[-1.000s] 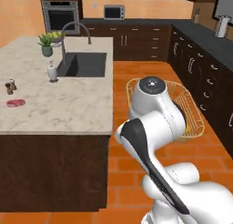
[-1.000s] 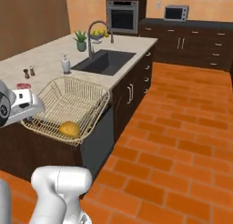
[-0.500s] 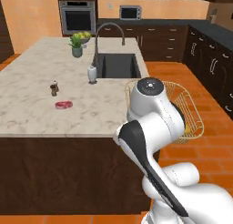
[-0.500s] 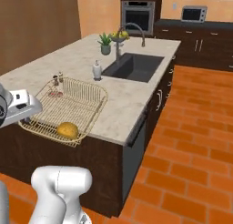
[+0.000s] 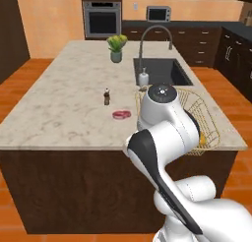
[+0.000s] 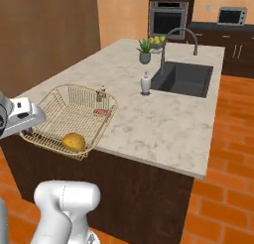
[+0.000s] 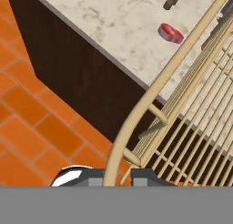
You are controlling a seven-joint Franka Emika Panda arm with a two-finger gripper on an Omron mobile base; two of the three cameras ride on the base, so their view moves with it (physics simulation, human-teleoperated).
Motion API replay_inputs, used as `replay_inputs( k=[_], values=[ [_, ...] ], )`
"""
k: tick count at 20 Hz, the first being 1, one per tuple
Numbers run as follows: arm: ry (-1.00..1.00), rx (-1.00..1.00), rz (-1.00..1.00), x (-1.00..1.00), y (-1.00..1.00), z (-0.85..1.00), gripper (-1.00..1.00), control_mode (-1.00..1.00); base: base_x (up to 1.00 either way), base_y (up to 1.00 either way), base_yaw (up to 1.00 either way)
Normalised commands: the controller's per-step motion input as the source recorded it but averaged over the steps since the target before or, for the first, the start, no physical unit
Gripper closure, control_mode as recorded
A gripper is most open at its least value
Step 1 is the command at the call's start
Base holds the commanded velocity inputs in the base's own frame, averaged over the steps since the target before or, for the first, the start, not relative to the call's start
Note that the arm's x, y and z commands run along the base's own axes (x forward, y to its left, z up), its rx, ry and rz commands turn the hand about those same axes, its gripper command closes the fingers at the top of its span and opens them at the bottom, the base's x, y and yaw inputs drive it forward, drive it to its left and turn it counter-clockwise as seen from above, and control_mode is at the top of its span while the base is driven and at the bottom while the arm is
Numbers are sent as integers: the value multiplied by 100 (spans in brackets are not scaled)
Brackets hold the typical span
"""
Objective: Open the cabinet, pick up the bread from the cabinet and place it in the basket. Then move the basket to the dining counter.
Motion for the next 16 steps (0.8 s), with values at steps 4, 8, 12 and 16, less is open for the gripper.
replay_inputs(
  k=[4, 8, 12, 16],
  values=[
    [0, 0, 0, 0, 0, 0, 100, 100, 61, 100, -1],
    [0, 0, 0, 0, 0, 0, 100, 100, 77, 100, -8],
    [0, 0, 0, 0, 0, 0, 100, 100, 67, 100, -12],
    [9, 0, -2, 63, 68, -13, 100, -100, 16, 25, -3]
  ],
)
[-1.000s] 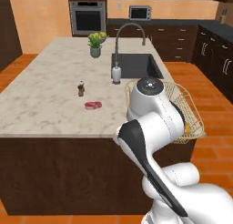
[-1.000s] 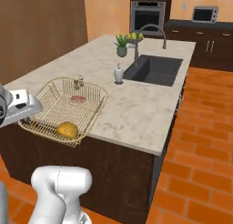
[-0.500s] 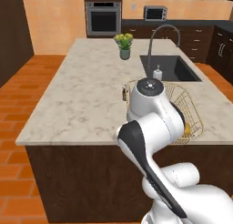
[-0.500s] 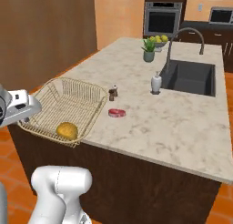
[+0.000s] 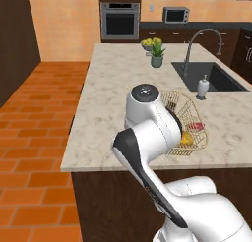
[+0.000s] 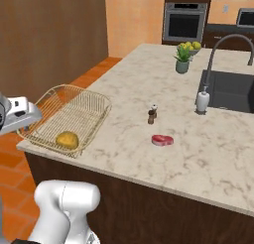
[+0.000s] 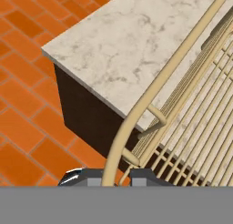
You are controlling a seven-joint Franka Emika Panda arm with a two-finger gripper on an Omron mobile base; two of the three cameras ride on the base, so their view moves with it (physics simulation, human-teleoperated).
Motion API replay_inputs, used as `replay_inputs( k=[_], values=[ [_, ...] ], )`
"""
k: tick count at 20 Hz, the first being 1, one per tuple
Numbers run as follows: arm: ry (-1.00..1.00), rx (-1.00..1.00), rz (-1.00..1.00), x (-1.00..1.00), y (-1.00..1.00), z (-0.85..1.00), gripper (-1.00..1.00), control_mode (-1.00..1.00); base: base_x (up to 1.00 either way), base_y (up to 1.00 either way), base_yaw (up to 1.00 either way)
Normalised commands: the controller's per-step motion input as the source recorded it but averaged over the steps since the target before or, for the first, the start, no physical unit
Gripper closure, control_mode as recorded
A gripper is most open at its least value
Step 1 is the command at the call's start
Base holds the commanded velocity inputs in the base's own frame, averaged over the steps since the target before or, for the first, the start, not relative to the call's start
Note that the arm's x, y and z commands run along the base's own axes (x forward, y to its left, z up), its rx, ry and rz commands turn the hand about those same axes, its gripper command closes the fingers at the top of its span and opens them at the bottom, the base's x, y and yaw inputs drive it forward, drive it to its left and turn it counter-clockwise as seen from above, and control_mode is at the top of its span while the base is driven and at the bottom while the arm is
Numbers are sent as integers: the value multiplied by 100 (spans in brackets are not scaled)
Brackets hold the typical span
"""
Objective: Open the cabinet, pick up the bread from the cabinet and place it in the basket. Then move the basket to the dining counter.
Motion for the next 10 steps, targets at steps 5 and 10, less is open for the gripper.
replay_inputs(
  k=[5, 10],
  values=[
    [13, 0, 2, 100, 36, -25, 100, -100, 0, 0, 0],
    [11, 0, 8, 100, 1, -59, 100, -100, 0, 0, 0]
  ],
)
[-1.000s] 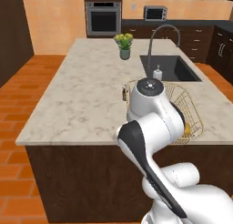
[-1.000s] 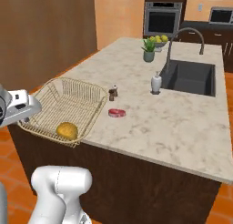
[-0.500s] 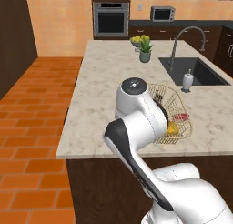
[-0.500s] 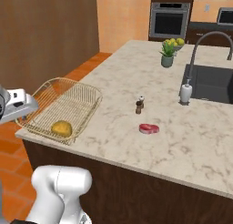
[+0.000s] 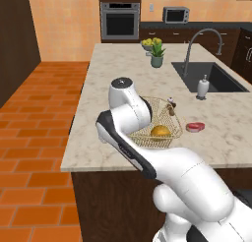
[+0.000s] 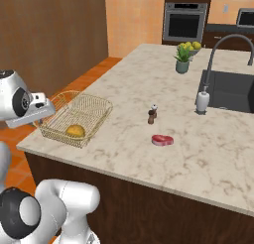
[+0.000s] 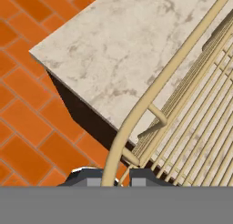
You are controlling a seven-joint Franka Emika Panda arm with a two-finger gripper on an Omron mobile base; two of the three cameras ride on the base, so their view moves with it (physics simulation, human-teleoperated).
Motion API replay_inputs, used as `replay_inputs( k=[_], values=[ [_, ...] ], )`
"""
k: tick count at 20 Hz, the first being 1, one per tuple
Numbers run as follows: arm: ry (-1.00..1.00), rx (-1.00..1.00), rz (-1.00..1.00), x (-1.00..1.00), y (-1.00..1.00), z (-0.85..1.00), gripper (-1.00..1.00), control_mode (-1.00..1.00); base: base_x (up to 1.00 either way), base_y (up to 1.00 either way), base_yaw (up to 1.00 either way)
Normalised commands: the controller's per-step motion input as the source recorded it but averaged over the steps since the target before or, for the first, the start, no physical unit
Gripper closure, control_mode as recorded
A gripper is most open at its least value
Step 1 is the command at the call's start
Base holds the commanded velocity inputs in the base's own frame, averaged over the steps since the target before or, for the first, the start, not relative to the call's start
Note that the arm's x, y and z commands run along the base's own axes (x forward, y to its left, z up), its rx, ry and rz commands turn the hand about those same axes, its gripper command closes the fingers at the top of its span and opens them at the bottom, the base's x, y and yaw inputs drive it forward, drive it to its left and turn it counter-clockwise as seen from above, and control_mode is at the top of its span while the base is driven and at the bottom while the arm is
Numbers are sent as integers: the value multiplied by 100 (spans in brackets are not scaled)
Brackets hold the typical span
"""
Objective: Open the cabinet, pick up the bread from the cabinet and place it in the basket. Then move the basket to the dining counter.
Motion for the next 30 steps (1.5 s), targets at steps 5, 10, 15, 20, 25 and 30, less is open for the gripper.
replay_inputs(
  k=[5, 10, 15, 20, 25, 30],
  values=[
    [10, 0, 9, 100, 0, -82, 100, -100, 0, 0, 0],
    [11, 0, 9, 100, 0, -73, 100, -100, 0, 0, 0],
    [9, 0, 7, 100, 8, -42, -100, -100, 0, 0, 0],
    [4, 0, 4, 100, 6, -14, -100, -100, 0, 0, 0],
    [-4, 0, 5, 24, 21, 29, -100, -100, 0, 0, 0],
    [-22, -2, 0, -80, 25, 93, -100, -100, 0, 0, 0]
  ],
)
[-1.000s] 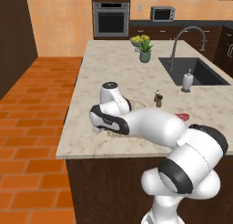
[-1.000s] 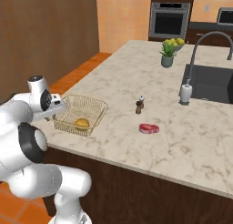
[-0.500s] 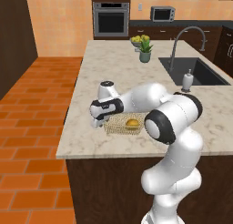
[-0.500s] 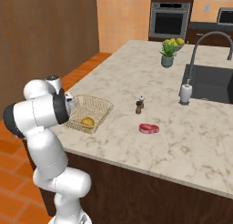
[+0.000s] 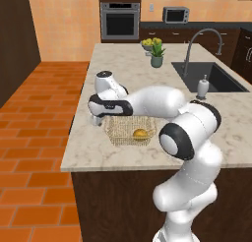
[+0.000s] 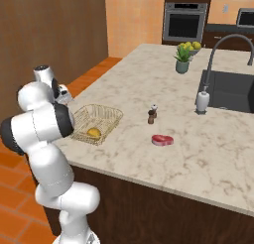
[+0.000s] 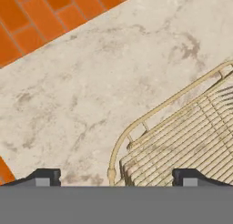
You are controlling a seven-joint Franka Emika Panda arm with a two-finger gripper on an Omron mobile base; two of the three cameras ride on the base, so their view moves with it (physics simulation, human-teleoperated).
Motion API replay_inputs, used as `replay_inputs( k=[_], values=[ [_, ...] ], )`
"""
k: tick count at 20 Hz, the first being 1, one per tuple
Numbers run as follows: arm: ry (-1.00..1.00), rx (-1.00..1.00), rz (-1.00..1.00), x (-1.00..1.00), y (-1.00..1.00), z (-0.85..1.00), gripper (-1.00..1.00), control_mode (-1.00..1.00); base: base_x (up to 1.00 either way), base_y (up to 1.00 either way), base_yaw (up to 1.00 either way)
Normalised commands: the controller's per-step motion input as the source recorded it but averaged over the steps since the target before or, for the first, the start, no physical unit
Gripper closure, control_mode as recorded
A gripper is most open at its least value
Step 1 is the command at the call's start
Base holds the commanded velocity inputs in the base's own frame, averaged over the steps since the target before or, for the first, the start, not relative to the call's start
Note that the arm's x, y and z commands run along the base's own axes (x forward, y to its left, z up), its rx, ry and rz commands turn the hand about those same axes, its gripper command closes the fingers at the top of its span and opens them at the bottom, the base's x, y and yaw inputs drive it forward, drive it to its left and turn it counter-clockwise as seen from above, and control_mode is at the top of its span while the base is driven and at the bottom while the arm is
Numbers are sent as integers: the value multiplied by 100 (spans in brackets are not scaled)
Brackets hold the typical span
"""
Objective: Open the cabinet, pick up the bread from the cabinet and place it in the basket. Then move the basket to the dining counter.
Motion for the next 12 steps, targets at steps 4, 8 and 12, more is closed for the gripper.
replay_inputs(
  k=[4, 8, 12],
  values=[
    [-34, -4, 0, -100, 18, 78, -100, -100, 0, 0, 0],
    [-35, 0, -1, -84, -19, 95, -100, -100, 0, 0, 0],
    [-28, 6, -5, -67, -49, 98, -100, -100, 0, 0, 0]
  ],
)
